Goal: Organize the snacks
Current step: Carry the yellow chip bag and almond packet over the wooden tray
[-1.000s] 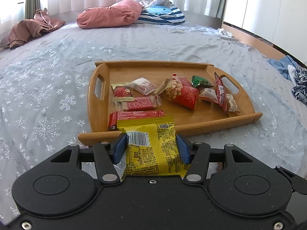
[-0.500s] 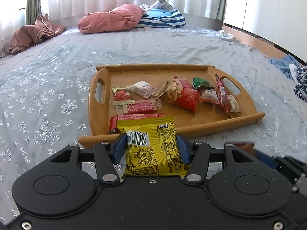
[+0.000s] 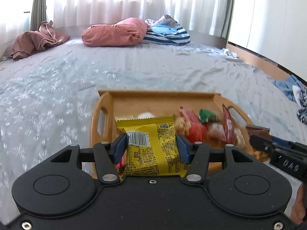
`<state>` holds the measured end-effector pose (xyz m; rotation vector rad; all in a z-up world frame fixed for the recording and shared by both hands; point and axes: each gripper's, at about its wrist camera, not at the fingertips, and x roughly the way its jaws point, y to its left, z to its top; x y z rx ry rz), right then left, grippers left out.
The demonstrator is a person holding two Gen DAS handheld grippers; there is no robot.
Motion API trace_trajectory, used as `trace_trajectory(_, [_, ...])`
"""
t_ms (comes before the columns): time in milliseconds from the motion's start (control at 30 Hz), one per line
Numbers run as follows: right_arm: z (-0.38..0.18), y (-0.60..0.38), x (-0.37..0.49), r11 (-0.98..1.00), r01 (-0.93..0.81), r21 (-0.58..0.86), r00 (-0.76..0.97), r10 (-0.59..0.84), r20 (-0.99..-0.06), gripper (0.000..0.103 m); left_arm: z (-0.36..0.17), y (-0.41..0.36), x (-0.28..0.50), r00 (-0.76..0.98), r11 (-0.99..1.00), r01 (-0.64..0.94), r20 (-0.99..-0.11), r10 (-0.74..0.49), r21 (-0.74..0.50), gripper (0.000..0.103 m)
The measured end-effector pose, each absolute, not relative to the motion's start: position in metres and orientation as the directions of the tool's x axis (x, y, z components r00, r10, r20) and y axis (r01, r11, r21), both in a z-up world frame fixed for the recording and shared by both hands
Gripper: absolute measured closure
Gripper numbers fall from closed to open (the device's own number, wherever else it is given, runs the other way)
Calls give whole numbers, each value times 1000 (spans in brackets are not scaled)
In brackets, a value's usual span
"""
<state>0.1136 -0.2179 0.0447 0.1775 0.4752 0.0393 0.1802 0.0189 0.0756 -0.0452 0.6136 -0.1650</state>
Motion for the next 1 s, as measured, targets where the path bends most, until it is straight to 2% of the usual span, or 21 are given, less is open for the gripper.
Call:
trace_trajectory(133, [58, -227, 138, 986, -31, 162, 897, 99, -430, 57, 83, 22, 209, 811, 986, 138, -561, -167, -94, 50])
trace_trajectory(333, [65, -240, 194, 973, -98, 208, 872, 185, -453, 57, 84, 26, 253, 825, 981, 137, -533, -189, -135, 50])
trace_trajectory(467, [56, -245, 237, 983, -74, 166, 849, 150, -506, 57, 74, 26, 282, 814, 987, 104, -560, -154, -120, 50])
trace_trajectory(600, [44, -254, 270, 971, -44, 234, 813, 171, -557, 57, 61, 25, 303, 804, 991, 90, -581, -130, -97, 50])
trace_trajectory(833, [34, -243, 295, 969, -69, 239, 788, 200, -582, 56, 40, 18, 329, 770, 994, 77, -628, -110, -81, 50])
trace_trajectory(1000, [29, -235, 319, 987, -32, 159, 779, 124, -614, 56, 33, 17, 344, 760, 996, 59, -643, -92, -73, 50])
